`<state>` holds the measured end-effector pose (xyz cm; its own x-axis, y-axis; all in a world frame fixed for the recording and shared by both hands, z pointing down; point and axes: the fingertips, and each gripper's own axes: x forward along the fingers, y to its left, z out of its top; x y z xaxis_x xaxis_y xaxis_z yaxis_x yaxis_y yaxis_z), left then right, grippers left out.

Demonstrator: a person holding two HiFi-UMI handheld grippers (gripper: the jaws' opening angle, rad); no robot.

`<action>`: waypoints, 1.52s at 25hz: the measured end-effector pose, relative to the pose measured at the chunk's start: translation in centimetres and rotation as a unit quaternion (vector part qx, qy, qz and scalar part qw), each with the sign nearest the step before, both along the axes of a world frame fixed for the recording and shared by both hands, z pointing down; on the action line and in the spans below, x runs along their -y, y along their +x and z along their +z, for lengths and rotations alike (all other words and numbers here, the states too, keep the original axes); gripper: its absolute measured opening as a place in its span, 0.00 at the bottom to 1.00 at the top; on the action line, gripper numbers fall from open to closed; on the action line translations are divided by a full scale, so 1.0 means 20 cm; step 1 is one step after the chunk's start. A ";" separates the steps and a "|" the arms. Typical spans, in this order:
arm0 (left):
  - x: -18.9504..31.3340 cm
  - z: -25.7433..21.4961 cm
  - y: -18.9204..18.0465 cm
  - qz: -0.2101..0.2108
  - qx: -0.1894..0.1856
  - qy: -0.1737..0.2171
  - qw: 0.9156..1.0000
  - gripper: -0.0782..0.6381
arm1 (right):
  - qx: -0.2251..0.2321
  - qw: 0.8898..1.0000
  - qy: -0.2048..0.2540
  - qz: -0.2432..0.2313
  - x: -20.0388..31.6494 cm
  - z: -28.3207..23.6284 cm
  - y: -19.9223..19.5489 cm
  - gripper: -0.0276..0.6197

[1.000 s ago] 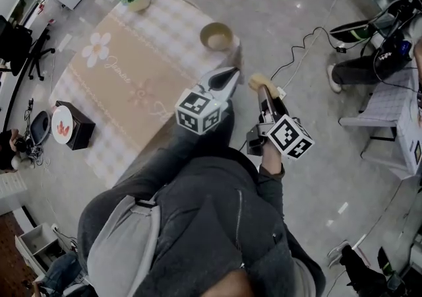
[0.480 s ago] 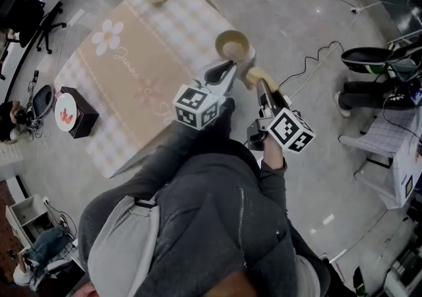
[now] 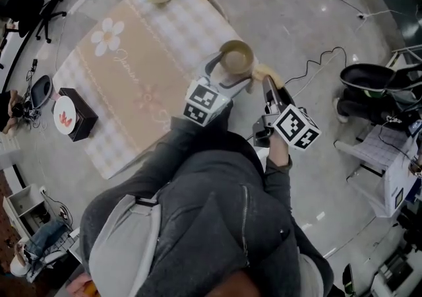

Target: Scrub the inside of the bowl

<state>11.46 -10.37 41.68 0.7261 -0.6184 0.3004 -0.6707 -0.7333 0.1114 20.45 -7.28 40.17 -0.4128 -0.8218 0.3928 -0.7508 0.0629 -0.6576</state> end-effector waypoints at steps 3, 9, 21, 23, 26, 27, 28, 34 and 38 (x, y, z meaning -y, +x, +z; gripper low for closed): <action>0.05 0.03 0.03 0.006 0.019 0.007 1.000 0.77 | -0.003 1.000 -0.001 -0.003 0.07 -0.01 0.02 0.21; 0.12 0.08 0.06 0.015 0.021 -0.004 1.000 0.93 | -0.012 1.000 -0.008 -0.011 0.17 0.01 0.04 0.21; 0.21 0.27 0.07 0.039 0.064 -0.022 0.997 0.94 | -0.014 0.999 -0.015 -0.025 0.29 0.07 0.01 0.21; 0.22 0.28 0.07 0.037 0.064 -0.022 0.997 0.94 | -0.017 0.999 -0.018 -0.028 0.31 0.09 0.00 0.21; 0.22 0.32 0.08 0.057 0.068 -0.032 0.996 0.94 | -0.019 0.999 -0.021 -0.032 0.33 0.11 0.00 0.21; 0.22 0.34 0.08 0.062 0.071 -0.034 0.995 0.94 | -0.019 0.999 -0.021 -0.033 0.34 0.12 -0.01 0.21; 0.22 0.35 0.08 0.064 0.073 -0.035 0.995 0.94 | -0.019 0.999 -0.021 -0.035 0.35 0.12 -0.02 0.21; 0.22 0.41 0.09 0.070 0.076 -0.039 0.994 0.94 | -0.022 0.999 -0.020 -0.040 0.39 0.12 -0.03 0.21; 0.22 0.43 0.09 0.076 0.082 -0.034 0.993 0.94 | -0.023 0.999 -0.020 -0.039 0.41 0.14 -0.03 0.21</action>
<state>13.33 -14.85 50.32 0.7470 -0.4803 0.4596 -0.5665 -0.8217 0.0621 19.81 -15.52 42.93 -0.4557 -0.7714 0.4442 -0.7743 0.0974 -0.6253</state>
